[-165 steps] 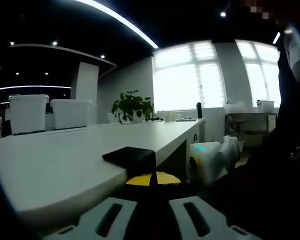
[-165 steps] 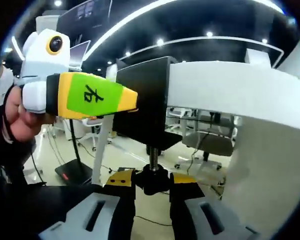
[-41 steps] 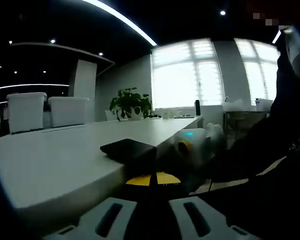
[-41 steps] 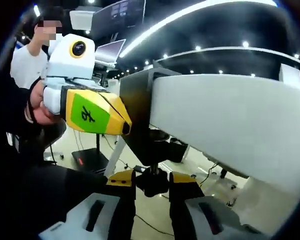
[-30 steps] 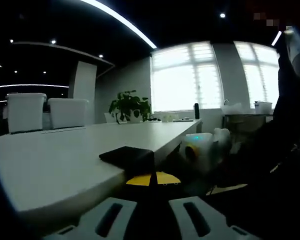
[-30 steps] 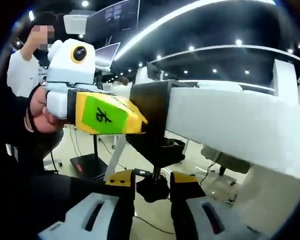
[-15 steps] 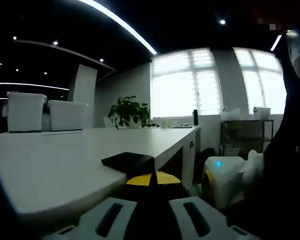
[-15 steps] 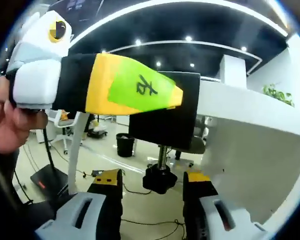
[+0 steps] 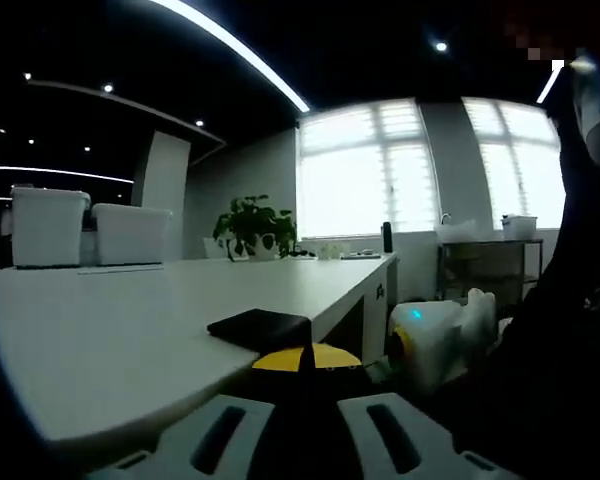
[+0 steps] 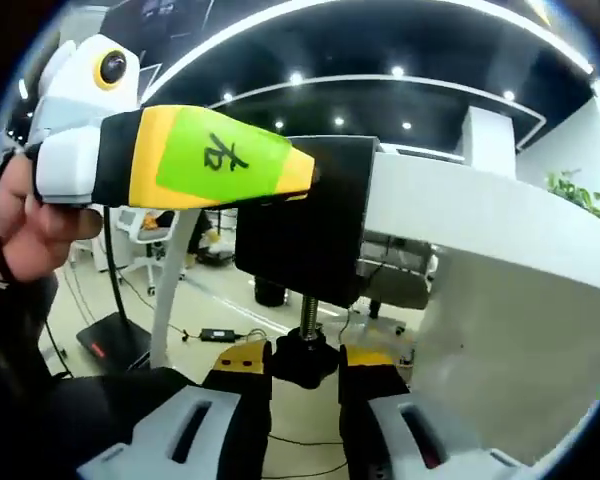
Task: Clamp the fixed fixture on the desktop, loosen the retaining clip, secure it to the edge of the desk, and tighten the retaining clip.
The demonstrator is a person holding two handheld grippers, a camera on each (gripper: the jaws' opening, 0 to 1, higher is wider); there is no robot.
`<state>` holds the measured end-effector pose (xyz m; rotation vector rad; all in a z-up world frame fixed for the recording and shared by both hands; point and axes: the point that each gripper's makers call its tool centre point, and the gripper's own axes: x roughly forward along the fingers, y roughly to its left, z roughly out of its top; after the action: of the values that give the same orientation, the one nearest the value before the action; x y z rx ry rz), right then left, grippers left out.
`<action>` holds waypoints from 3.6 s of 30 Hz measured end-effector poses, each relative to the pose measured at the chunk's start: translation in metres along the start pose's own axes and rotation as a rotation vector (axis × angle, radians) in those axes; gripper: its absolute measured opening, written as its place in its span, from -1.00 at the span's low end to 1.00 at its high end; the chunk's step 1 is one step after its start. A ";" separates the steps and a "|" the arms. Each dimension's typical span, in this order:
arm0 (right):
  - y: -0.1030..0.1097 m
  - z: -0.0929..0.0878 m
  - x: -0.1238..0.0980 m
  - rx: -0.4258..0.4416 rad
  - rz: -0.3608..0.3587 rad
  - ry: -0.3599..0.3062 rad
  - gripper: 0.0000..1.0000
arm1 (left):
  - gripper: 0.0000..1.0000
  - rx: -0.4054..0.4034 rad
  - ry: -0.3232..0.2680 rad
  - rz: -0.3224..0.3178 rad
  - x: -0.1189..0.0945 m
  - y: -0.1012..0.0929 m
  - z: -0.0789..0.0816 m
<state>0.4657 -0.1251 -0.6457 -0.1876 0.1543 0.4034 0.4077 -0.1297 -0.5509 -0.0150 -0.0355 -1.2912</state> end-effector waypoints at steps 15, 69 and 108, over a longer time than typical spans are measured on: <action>0.006 0.003 0.002 -0.129 0.354 -0.047 -0.53 | -0.96 0.013 0.033 0.002 0.002 -0.006 0.001; 0.015 0.007 0.000 -0.128 0.353 -0.083 -0.56 | -0.96 0.004 0.014 0.001 0.002 0.006 -0.001; -0.007 0.004 0.004 0.091 -0.299 -0.010 -0.48 | -0.96 -0.005 -0.014 -0.001 0.001 0.001 -0.001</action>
<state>0.4728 -0.1286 -0.6412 -0.1167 0.1321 0.0998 0.4094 -0.1308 -0.5515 -0.0286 -0.0440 -1.2918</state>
